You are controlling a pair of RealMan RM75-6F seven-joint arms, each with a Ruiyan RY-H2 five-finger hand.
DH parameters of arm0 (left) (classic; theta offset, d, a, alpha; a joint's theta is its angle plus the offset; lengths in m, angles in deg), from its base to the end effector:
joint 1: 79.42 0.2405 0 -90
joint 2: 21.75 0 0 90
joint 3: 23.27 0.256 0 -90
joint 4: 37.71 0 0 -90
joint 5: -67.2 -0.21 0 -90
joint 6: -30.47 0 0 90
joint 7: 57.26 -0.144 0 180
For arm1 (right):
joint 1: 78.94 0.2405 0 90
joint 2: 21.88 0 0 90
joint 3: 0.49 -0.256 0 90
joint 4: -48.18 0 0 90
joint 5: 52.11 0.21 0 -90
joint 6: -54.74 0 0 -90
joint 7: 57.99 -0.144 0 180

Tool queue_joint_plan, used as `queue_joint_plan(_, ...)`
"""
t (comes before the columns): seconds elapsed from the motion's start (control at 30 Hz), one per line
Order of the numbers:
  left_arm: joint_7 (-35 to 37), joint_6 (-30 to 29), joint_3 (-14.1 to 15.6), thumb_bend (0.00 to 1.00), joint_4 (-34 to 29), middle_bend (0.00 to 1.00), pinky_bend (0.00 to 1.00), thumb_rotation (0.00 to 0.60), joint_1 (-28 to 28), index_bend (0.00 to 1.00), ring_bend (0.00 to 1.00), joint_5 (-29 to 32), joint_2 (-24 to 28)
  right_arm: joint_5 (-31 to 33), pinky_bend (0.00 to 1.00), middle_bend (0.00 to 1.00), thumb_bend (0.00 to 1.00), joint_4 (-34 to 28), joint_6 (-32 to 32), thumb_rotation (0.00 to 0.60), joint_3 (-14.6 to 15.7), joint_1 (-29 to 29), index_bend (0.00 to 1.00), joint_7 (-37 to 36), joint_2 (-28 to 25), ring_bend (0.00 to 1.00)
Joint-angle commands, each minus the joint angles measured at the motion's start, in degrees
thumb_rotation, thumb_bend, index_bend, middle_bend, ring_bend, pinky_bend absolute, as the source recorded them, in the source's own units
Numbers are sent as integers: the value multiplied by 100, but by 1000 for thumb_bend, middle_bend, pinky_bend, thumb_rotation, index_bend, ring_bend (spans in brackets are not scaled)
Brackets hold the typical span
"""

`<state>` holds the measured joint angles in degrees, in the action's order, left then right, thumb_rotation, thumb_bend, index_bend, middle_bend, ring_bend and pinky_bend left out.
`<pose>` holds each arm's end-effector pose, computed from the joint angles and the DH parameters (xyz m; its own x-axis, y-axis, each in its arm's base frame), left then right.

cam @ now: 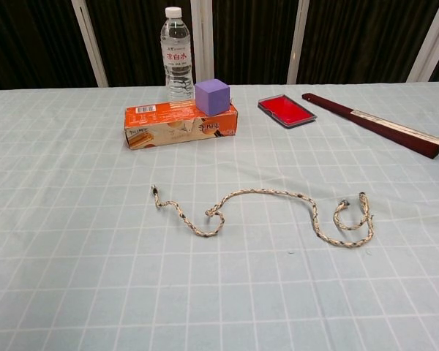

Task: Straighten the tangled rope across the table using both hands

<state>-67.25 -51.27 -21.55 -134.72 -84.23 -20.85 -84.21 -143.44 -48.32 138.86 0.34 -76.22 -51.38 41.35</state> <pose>-0.3019 0.1614 0.1408 0.5105 0.1346 0.8493 0.8598 -0.0652 -0.5065 -0.2972 -0.1542 0.1420 0.4567 -0.0919 0.8849 -0.8892 -0.0771 0.4509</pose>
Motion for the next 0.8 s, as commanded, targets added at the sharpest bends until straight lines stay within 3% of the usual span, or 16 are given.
queue_joint_plan(0.03,8,0,-6,0,-6,0,0,600,-1,21,0,9,2,-5,0,0,279,2,-7,600,6,3,0,-8,-4,0)
queue_joint_plan(0.47,73,-12,6,0,-32,0,0,600,7,23,0,-3,29,-163,0,0,280,-69,-33,600,42,57,1,-150,-1,0)
queue_joint_plan(0.67,130,-35,-44,0,-36,0,0,600,-7,27,0,25,10,-257,0,17,280,-314,-284,600,-82,346,144,-384,16,0)
queue_joint_plan(0.8,186,-57,-111,0,-27,0,0,600,-20,28,0,89,-23,-53,0,33,280,-537,-665,600,-281,644,172,-213,86,0)
